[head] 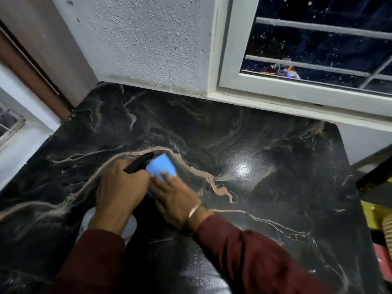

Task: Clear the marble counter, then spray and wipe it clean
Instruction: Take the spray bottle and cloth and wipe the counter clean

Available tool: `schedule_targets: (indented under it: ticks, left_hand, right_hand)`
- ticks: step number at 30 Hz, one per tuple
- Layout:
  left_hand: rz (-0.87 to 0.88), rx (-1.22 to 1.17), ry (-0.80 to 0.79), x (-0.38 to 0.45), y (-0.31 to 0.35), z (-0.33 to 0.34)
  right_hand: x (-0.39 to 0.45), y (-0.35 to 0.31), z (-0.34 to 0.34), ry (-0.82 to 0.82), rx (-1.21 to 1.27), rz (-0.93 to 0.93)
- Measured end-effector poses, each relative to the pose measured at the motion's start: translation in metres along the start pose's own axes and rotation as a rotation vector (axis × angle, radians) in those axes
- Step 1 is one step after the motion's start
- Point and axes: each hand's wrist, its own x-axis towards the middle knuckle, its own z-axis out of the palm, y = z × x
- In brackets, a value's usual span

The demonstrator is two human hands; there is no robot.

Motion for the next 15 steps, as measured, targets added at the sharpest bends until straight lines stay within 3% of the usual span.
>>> schedule_targets:
  ticks: [2,4,8,10,13,15]
  left_hand:
    - [0.007,0.000,-0.017,0.003,0.001,-0.002]
    - [0.026,0.002,-0.050,0.002,0.007,-0.001]
    - [0.086,-0.004,-0.066,-0.005,0.018,0.009]
    - [0.119,-0.012,-0.091,-0.012,0.026,0.017]
    - [0.171,-0.023,-0.130,-0.019,0.039,0.028]
    - [0.199,-0.043,-0.156,-0.020,0.047,0.037]
  right_hand:
    - [-0.031,0.007,-0.001,-0.035,-0.005,-0.142]
    - [-0.043,0.050,-0.018,0.029,-0.029,-0.048]
    - [-0.077,0.165,-0.052,0.175,-0.041,0.610]
    - [-0.122,0.201,-0.059,0.184,-0.058,0.824]
    - [-0.144,0.184,-0.055,0.212,-0.142,0.944]
    - [-0.122,0.139,-0.033,0.263,-0.189,0.875]
